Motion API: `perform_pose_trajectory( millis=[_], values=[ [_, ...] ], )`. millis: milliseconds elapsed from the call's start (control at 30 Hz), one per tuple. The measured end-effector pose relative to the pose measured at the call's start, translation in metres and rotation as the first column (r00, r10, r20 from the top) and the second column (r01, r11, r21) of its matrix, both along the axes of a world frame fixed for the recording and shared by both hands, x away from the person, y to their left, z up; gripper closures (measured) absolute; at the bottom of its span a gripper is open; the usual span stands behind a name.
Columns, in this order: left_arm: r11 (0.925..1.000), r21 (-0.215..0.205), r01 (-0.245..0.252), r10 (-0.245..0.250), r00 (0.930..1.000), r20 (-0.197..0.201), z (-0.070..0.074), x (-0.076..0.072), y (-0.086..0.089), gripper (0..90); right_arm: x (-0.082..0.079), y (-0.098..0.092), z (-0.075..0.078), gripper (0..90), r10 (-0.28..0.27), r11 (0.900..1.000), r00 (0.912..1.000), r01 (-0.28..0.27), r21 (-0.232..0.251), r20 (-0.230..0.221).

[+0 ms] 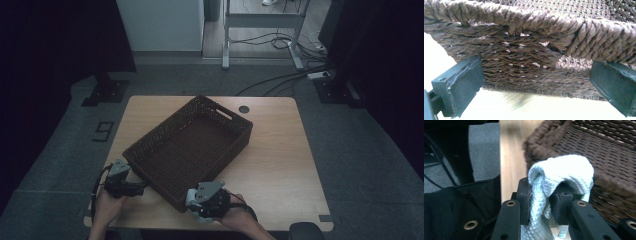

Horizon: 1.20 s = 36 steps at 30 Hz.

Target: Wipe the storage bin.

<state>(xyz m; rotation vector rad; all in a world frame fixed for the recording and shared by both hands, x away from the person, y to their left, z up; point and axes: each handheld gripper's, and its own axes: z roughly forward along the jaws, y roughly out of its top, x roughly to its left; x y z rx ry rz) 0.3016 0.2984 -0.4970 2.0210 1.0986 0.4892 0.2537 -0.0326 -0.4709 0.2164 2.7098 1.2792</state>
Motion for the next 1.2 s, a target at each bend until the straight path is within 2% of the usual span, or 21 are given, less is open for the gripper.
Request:
perform_pose_trajectory(
  millis=[133, 167, 200, 333, 667, 767, 900, 1200],
  values=[
    [1.0000, 0.004, 0.000, 0.000, 1.0000, 0.000, 0.000, 0.000, 0.000, 0.0, -0.006, 0.006, 0.000, 70.3, 0.046, 0.999, 0.9988, -0.046, 0.012, -0.018],
    [1.0000, 0.006, 0.002, -0.002, 1.0000, 0.004, 0.000, 0.000, 0.000, 0.0, -0.008, 0.008, 0.000, 70.4, 0.050, 0.999, 0.9987, -0.050, 0.001, -0.007],
    [1.0000, 0.006, 0.003, -0.003, 1.0000, 0.005, 0.000, 0.000, 0.000, 0.0, -0.009, 0.010, -0.001, 70.7, 0.049, 0.999, 0.9988, -0.049, -0.011, 0.004],
    [0.9999, 0.009, 0.009, -0.009, 0.9999, 0.008, 0.001, -0.001, -0.001, 0.0, -0.004, 0.009, -0.004, 73.0, 0.049, 0.999, 0.9986, -0.050, -0.015, -0.022],
    [1.0000, 0.003, 0.009, -0.009, 0.9999, 0.007, 0.000, 0.000, -0.001, 0.0, 0.000, 0.014, -0.022, 73.0, 0.056, 0.994, 0.9968, -0.061, -0.091, -0.057],
    [1.0000, 0.002, 0.008, -0.008, 0.9999, 0.007, 0.000, 0.000, 0.000, 0.0, 0.002, 0.015, -0.025, 73.1, 0.058, 0.992, 0.9968, -0.064, -0.105, -0.055],
    [1.0000, -0.003, 0.008, -0.008, 0.9999, 0.007, 0.000, 0.000, 0.000, 0.0, 0.007, 0.010, -0.024, 73.1, 0.039, 0.993, 0.9976, -0.045, -0.109, -0.058],
    [1.0000, -0.004, 0.009, -0.009, 0.9999, 0.008, 0.000, 0.000, 0.000, 0.0, 0.025, -0.011, -0.022, 73.1, -0.058, 0.992, 0.9970, 0.052, -0.117, -0.050]
  ],
)
